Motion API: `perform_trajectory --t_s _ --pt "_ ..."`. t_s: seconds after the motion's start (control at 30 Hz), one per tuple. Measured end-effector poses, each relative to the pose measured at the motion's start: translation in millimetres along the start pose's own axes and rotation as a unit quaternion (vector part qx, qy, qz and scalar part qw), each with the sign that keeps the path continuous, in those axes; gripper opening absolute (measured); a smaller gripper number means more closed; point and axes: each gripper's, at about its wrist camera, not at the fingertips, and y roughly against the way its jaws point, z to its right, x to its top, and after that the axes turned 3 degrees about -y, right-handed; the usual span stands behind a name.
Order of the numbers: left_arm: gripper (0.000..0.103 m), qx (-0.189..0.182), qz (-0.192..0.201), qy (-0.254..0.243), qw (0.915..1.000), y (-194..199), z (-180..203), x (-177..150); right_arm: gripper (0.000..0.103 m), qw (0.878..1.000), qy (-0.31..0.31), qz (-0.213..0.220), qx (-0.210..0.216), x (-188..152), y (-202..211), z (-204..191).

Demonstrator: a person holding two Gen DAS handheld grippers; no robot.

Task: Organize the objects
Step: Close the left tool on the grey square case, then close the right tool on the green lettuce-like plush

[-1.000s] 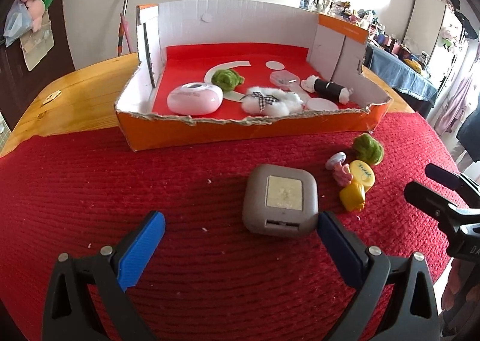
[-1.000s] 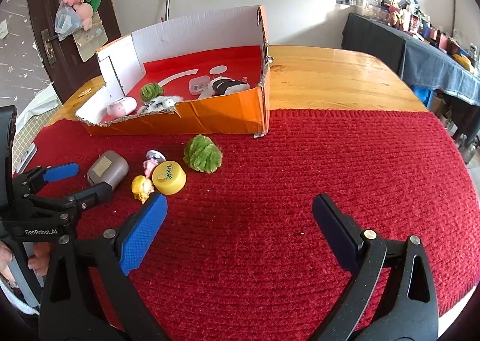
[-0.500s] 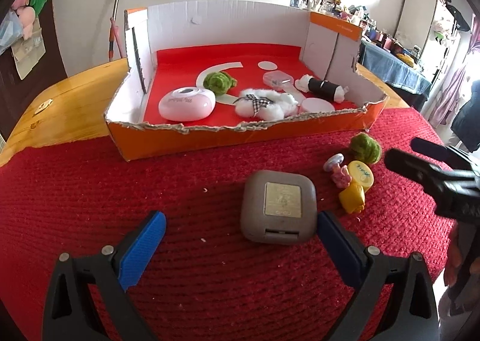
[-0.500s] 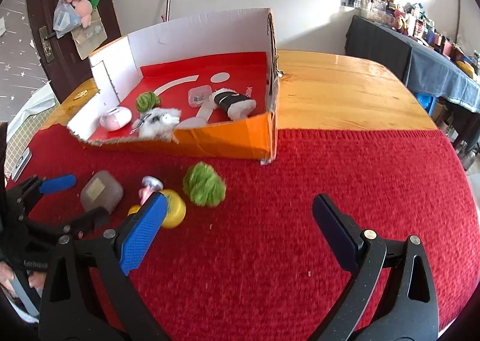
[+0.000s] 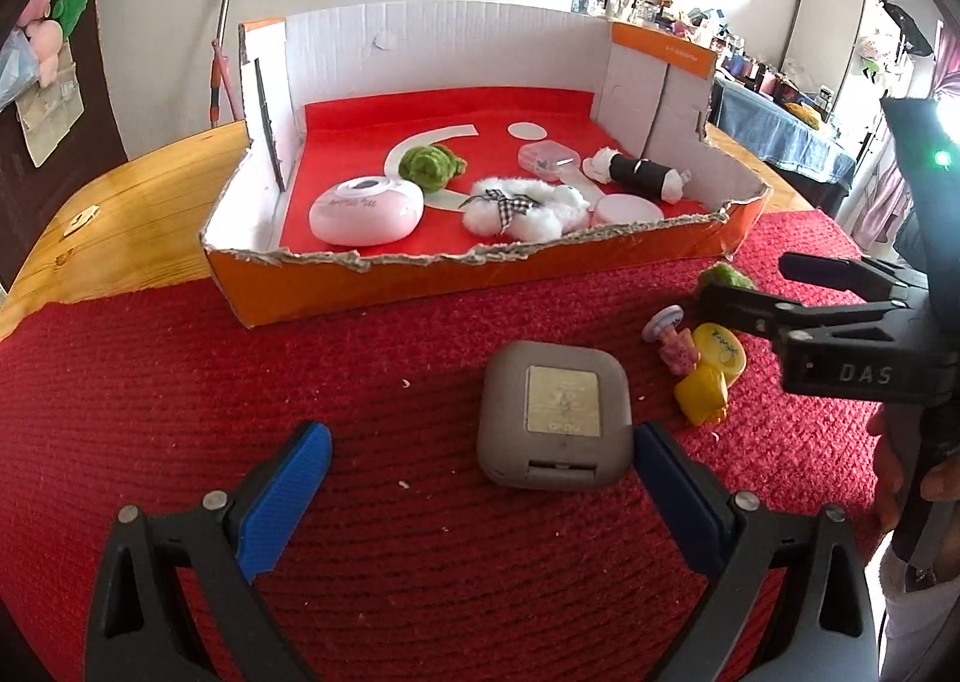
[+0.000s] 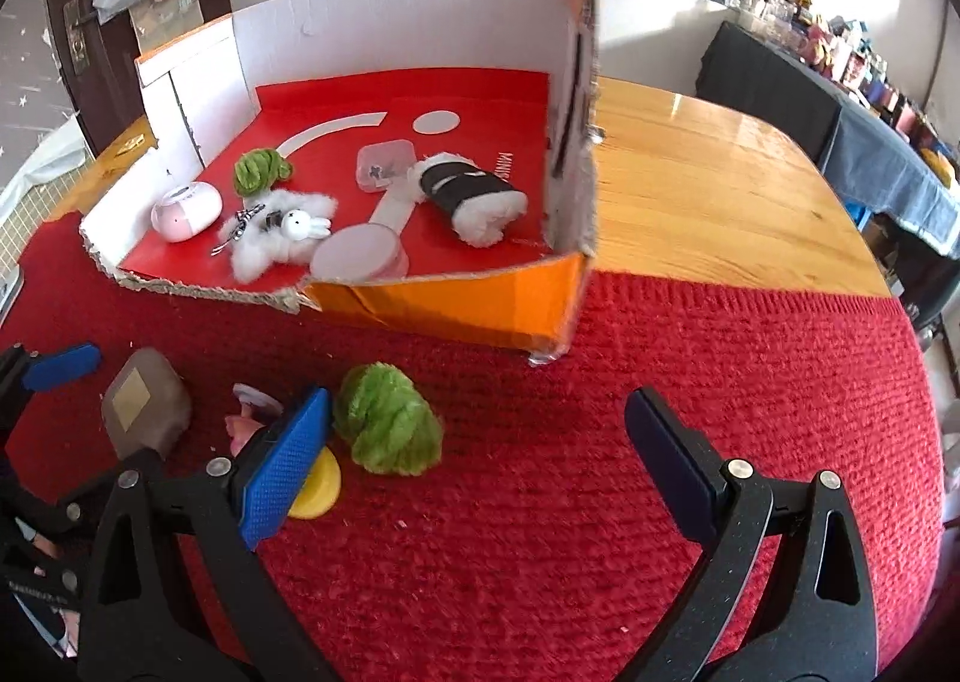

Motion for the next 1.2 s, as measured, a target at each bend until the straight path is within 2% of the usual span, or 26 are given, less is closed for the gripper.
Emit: perform_trajectory --t_s 0.17,0.47,0.6,0.73,0.8,0.87,1.0,1.07,1.2 --pt "0.100 -0.011 0.004 -0.001 0.9999 1 -1 0 0.099 1.000 0.002 -0.001 0.017 -12 11 16" --pt "0.087 -0.026 0.012 -0.023 0.9993 1 6 4 0.099 0.999 0.024 0.012 0.033 -7 16 14" --pt "0.075 -0.030 0.016 -0.032 0.9989 1 9 5 0.095 0.998 0.045 0.010 0.040 -4 10 4" --pt "0.061 -0.046 0.018 -0.044 0.9978 1 12 5 0.082 0.997 0.061 0.012 0.055 -3 9 -3" --pt "0.052 -0.051 0.020 -0.048 0.9973 2 14 4 0.072 0.996 0.063 0.013 0.061 -2 9 -3" --pt "0.052 -0.050 0.021 -0.052 0.9972 3 16 4 0.058 0.995 0.059 0.010 0.077 -2 9 -3" --pt "0.052 -0.055 0.022 -0.053 0.9969 5 18 3 0.046 0.993 0.051 -0.001 0.110 -2 8 -2" --pt "0.052 -0.060 0.024 -0.049 0.9967 7 18 3 0.034 0.991 0.037 -0.010 0.132 -1 7 1" --pt "0.052 -0.058 0.033 -0.049 0.9966 15 19 2 0.032 0.986 0.004 -0.021 0.166 -1 4 10"
